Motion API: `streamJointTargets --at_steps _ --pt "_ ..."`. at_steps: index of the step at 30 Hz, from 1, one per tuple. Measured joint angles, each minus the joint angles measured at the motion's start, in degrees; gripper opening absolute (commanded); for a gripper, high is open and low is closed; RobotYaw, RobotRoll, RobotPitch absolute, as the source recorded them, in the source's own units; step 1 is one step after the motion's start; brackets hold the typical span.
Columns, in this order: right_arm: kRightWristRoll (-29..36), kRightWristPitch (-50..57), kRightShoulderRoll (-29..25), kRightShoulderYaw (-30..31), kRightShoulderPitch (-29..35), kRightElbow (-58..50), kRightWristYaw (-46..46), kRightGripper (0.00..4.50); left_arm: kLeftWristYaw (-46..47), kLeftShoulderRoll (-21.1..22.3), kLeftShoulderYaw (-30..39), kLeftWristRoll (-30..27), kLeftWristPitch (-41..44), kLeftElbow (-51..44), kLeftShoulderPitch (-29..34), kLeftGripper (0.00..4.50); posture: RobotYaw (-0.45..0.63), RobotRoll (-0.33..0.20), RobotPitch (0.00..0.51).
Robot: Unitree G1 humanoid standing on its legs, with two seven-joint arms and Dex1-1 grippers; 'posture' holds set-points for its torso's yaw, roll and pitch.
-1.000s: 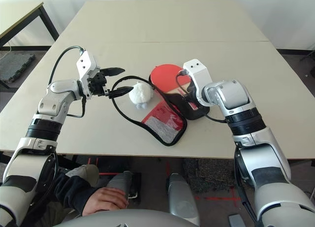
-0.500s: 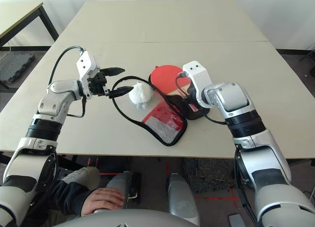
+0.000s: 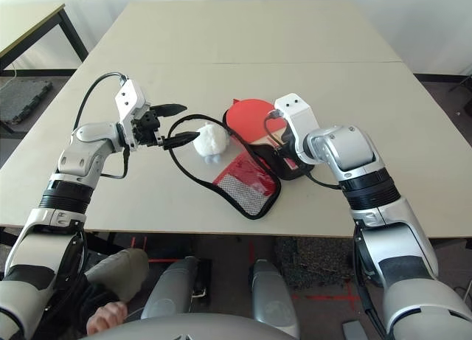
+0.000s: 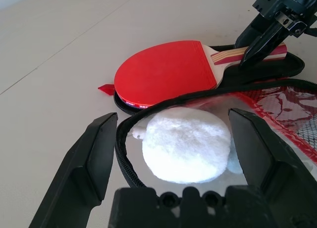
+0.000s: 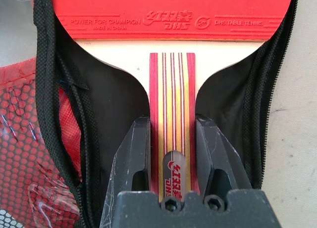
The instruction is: Store the ping-pong paddle in its case and zip it.
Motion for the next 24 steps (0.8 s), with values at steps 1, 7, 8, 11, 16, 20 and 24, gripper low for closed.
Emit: streamJointTargets --at_steps 1,7,8,11,16,20,24 --pt "0.0 0.0 -0.01 0.0 0.0 0.0 0.02 1.08 0.0 0.0 0.0 0.0 0.01 0.0 0.0 4.5 0.08 0.0 0.089" --pt "0.05 0.09 -0.38 1.36 0.84 -0.01 0.94 2.86 0.03 0.0 0.0 0.0 0.22 0.0 0.03 4.5 0.08 0.0 0.088" --pt "0.11 0.32 -0.38 1.48 1.1 -0.02 1.09 2.86 0.04 0.0 0.0 0.0 0.23 -0.01 0.03 4.5 0.07 0.0 0.087" --pt "0.25 0.95 -0.38 1.47 1.24 -0.1 1.36 2.38 0.04 0.0 0.0 0.0 0.25 -0.01 0.02 4.5 0.07 0.0 0.087" --pt "0.06 -0.28 -0.3 1.37 1.33 -0.1 1.16 3.23 0.04 0.0 0.0 0.0 0.25 -0.01 0.02 4.5 0.07 0.0 0.088" --pt "0.67 -4.15 -0.25 -0.67 2.49 -1.22 2.18 4.45 0.03 0.04 0.0 0.01 0.25 0.0 0.03 4.5 0.07 0.0 0.09" --pt "3.31 -11.36 -1.55 -5.17 3.4 -3.68 6.62 4.45 -0.01 1.0 0.02 0.02 0.32 -0.01 0.02 4.5 0.07 0.0 0.092"
